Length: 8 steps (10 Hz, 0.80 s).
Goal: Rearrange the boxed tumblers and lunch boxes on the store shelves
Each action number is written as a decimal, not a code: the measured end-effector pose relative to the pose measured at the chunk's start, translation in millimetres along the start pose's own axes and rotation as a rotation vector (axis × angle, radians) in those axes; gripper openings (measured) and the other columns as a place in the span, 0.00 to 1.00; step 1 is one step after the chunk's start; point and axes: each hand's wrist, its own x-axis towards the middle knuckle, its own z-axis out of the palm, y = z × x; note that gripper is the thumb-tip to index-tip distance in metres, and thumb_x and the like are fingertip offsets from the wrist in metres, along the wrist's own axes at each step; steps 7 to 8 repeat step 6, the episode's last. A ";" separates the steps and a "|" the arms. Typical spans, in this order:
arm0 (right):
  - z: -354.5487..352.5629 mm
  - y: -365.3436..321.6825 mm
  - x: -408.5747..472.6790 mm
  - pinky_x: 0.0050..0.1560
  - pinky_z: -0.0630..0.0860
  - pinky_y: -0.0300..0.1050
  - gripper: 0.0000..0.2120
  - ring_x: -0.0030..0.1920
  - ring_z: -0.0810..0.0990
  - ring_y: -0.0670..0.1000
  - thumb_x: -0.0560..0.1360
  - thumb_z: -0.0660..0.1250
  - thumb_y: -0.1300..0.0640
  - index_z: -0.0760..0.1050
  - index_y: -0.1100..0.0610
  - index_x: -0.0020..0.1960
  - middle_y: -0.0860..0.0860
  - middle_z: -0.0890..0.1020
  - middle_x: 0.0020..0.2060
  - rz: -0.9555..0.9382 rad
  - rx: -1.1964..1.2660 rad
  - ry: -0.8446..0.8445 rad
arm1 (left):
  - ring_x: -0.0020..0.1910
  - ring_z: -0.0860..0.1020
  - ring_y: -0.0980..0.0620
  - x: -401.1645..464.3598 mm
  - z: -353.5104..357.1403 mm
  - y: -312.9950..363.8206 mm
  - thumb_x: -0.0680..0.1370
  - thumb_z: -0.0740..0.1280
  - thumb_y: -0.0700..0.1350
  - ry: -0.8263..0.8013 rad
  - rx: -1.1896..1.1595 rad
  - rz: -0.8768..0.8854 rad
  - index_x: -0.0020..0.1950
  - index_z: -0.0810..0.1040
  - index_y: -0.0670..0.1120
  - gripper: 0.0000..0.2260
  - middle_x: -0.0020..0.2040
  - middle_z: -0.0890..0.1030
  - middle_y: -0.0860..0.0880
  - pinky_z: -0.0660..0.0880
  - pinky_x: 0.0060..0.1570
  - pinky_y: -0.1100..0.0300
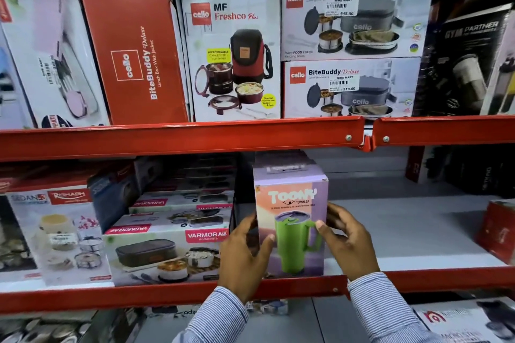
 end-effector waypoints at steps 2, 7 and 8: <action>3.4 14.6 -0.5 0.49 0.80 0.33 0.18 0.55 0.84 0.45 0.74 0.71 0.56 0.75 0.47 0.63 0.49 0.85 0.56 0.031 -0.018 -0.010 | 0.50 0.83 0.60 -0.4 5.5 -6.8 0.75 0.72 0.49 -0.015 0.031 -0.005 0.54 0.72 0.70 0.17 0.50 0.84 0.61 0.82 0.55 0.58; 5.7 -3.8 -15.5 0.52 0.81 0.45 0.23 0.61 0.80 0.54 0.74 0.70 0.51 0.73 0.51 0.68 0.53 0.81 0.63 -0.032 -0.170 0.174 | 0.51 0.83 0.53 -6.6 -0.4 -7.5 0.75 0.71 0.53 0.070 0.075 0.045 0.72 0.73 0.51 0.25 0.58 0.84 0.49 0.84 0.55 0.52; 5.7 -3.8 -15.5 0.52 0.81 0.45 0.23 0.61 0.80 0.54 0.74 0.70 0.51 0.73 0.51 0.68 0.53 0.81 0.63 -0.032 -0.170 0.174 | 0.51 0.83 0.53 -6.6 -0.4 -7.5 0.75 0.71 0.53 0.070 0.075 0.045 0.72 0.73 0.51 0.25 0.58 0.84 0.49 0.84 0.55 0.52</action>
